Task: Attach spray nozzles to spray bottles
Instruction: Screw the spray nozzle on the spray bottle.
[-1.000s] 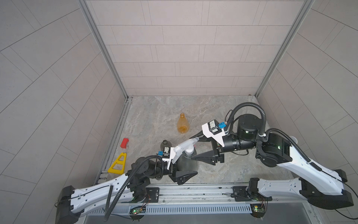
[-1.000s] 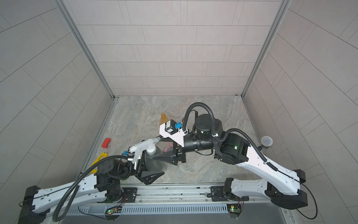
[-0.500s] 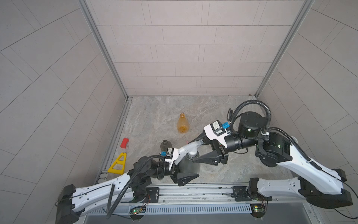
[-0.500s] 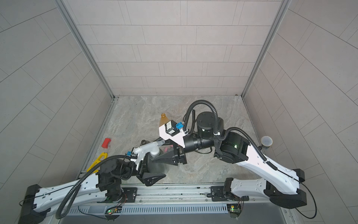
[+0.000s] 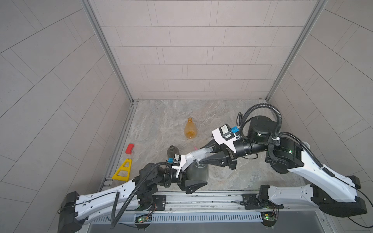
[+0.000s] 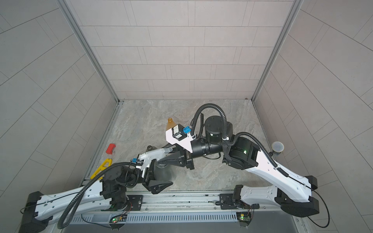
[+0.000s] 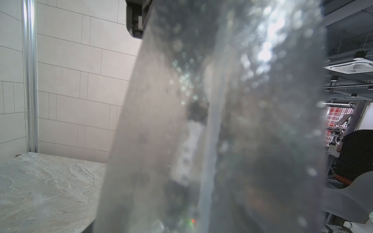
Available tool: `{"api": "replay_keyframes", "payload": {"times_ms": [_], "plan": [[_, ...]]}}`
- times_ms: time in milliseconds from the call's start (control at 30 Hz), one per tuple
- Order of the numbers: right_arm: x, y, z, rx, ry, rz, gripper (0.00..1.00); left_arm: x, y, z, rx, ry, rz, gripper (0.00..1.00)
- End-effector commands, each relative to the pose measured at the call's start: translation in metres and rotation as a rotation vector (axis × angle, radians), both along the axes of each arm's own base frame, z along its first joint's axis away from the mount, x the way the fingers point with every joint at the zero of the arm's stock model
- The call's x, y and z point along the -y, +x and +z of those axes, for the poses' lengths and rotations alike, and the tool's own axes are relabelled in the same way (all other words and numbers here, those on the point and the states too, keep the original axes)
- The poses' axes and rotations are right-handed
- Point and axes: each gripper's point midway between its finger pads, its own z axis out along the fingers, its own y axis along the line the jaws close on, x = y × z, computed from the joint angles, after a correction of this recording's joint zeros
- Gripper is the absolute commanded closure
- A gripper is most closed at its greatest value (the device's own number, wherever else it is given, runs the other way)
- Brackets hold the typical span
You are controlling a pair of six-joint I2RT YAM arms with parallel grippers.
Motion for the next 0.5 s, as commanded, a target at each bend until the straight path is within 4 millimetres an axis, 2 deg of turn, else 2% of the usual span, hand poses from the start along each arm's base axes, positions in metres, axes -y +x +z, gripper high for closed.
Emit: {"api": "replay_keyframes", "payload": {"times_ms": [0, 100, 267, 467], "plan": [[0.002, -0.001, -0.003, 0.011, 0.002, -0.001, 0.73, -0.008, 0.007, 0.025, 0.018, -0.066, 0.053, 1.00], [0.002, 0.005, -0.011, -0.008, -0.011, -0.046, 0.74, -0.011, 0.017, 0.027, 0.014, -0.062, 0.124, 1.00], [0.004, 0.016, -0.038, -0.049, -0.045, -0.169, 0.76, -0.024, 0.034, 0.038, 0.022, -0.092, 0.252, 1.00], [0.003, 0.022, -0.064, -0.060, -0.106, -0.357, 0.76, -0.021, 0.045, 0.048, 0.057, -0.073, 0.321, 1.00]]}}
